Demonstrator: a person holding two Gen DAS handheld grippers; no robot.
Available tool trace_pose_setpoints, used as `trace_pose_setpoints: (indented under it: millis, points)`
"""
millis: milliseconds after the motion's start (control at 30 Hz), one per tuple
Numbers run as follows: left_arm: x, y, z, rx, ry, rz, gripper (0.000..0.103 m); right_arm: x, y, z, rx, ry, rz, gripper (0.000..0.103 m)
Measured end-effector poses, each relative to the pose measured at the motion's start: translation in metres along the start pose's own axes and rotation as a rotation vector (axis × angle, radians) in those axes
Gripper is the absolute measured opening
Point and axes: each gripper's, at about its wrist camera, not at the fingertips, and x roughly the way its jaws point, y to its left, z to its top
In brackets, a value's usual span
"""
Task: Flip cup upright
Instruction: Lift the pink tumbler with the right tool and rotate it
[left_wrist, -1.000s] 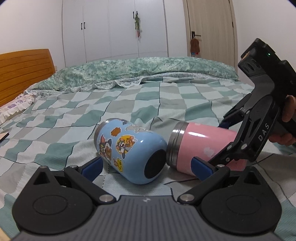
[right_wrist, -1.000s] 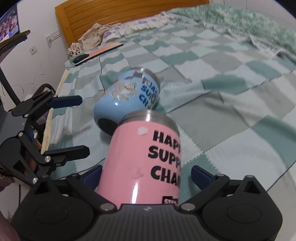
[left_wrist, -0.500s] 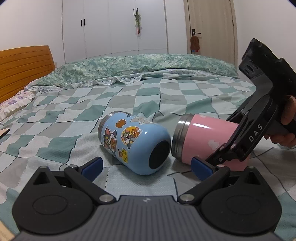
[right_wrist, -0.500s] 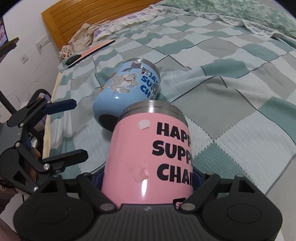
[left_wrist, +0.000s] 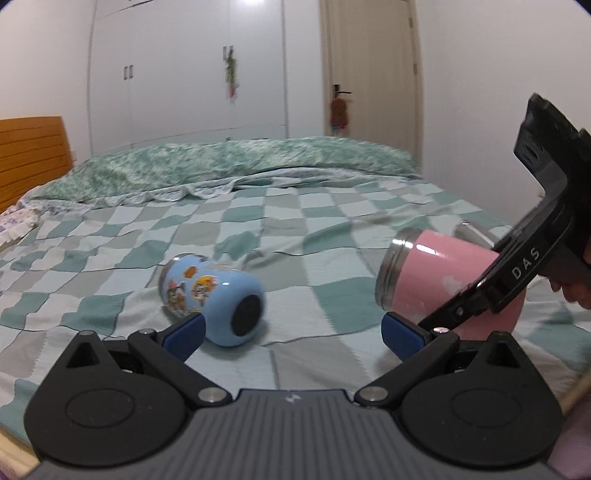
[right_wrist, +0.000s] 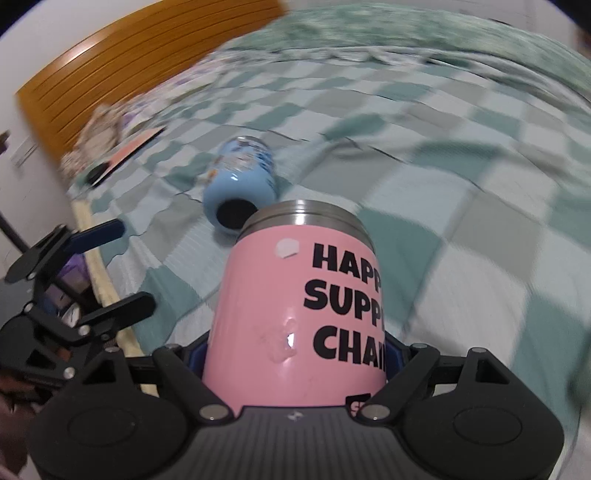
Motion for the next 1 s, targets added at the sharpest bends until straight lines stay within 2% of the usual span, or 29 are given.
trace_pose_setpoints:
  millis: [267, 600, 833, 933, 1000]
  points:
    - [-0.028, -0.022, -0.018, 0.023, -0.011, -0.073, 0.103, -0.017, 0.009, -0.063, 0.203, -0.040, -0.108, 0.084]
    - [-0.043, -0.025, -0.042, 0.020, 0.038, -0.067, 0.103, 0.006, 0.021, -0.092, 0.364, -0.071, -0.247, 0.085]
    - [-0.049, -0.024, -0.045, 0.014, 0.057, -0.041, 0.103, 0.007, 0.023, -0.092, 0.372, -0.085, -0.271, 0.085]
    - [-0.053, -0.029, -0.041, 0.021, 0.062, -0.029, 0.103, -0.004, 0.025, -0.093, 0.345, -0.108, -0.260, 0.099]
    - [-0.056, -0.035, -0.038, 0.037, 0.061, -0.023, 0.103, -0.020, 0.025, -0.095, 0.301, -0.148, -0.236, 0.103]
